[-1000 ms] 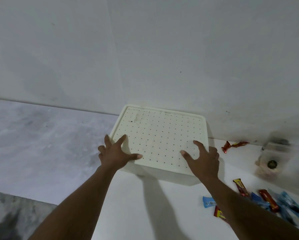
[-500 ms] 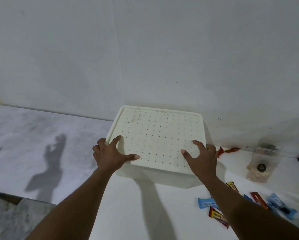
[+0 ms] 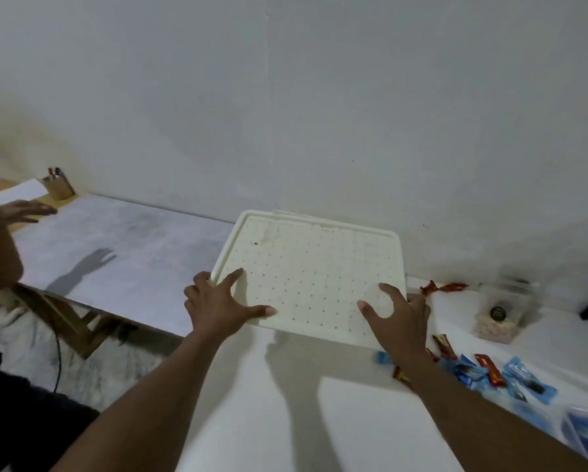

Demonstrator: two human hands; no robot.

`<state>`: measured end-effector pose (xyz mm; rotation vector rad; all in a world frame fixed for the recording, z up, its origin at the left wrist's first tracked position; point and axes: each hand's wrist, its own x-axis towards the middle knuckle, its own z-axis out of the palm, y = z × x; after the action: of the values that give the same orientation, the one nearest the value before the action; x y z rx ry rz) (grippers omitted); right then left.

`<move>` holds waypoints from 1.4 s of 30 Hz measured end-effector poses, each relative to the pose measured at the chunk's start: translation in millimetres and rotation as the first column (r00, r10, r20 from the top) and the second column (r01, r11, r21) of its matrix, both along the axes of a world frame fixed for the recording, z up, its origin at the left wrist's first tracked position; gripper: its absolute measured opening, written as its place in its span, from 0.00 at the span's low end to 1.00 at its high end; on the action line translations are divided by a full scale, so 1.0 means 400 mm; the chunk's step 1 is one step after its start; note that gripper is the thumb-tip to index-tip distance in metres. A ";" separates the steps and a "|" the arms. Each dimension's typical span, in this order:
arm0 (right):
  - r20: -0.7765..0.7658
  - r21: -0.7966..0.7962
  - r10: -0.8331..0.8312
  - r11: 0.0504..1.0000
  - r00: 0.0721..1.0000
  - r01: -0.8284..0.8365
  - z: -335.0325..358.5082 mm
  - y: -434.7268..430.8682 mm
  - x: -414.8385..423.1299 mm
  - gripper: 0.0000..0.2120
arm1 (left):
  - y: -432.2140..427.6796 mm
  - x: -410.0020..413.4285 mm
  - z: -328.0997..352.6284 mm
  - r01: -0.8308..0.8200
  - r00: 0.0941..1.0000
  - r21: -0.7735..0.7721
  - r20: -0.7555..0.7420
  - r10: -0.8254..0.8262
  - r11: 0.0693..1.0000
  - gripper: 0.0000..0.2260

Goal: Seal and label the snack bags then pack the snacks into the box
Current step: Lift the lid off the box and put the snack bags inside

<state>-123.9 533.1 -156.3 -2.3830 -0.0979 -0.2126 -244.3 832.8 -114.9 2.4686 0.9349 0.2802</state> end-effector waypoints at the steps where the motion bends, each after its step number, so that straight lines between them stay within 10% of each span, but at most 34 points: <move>1: -0.007 0.001 0.007 1.000 1.000 -0.007 -0.007 -0.013 -0.032 0.30 | -0.016 -0.038 -0.006 -0.016 1.000 0.001 -0.017 0.016 1.000 0.55; 19: -0.312 -0.202 0.102 0.964 0.945 -0.171 -0.204 -0.110 -0.417 0.28 | -0.144 -0.482 -0.237 -0.116 0.933 -0.090 -0.353 0.077 0.989 0.56; 31: -0.749 -0.300 0.043 0.868 0.661 -0.396 -0.315 -0.067 -0.414 0.34 | -0.075 -0.449 -0.380 0.165 0.779 -0.160 -0.584 -0.228 0.973 0.42; 42: -0.705 -0.288 -0.011 0.918 0.709 -0.272 -0.221 -0.102 -0.261 0.28 | -0.106 -0.164 -0.332 0.344 0.734 -0.365 -0.470 -0.490 0.865 0.31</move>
<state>-228.2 492.3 -244.6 -2.6506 0.0561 0.8662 -310.1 790.4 -247.8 2.4557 0.5226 -0.7088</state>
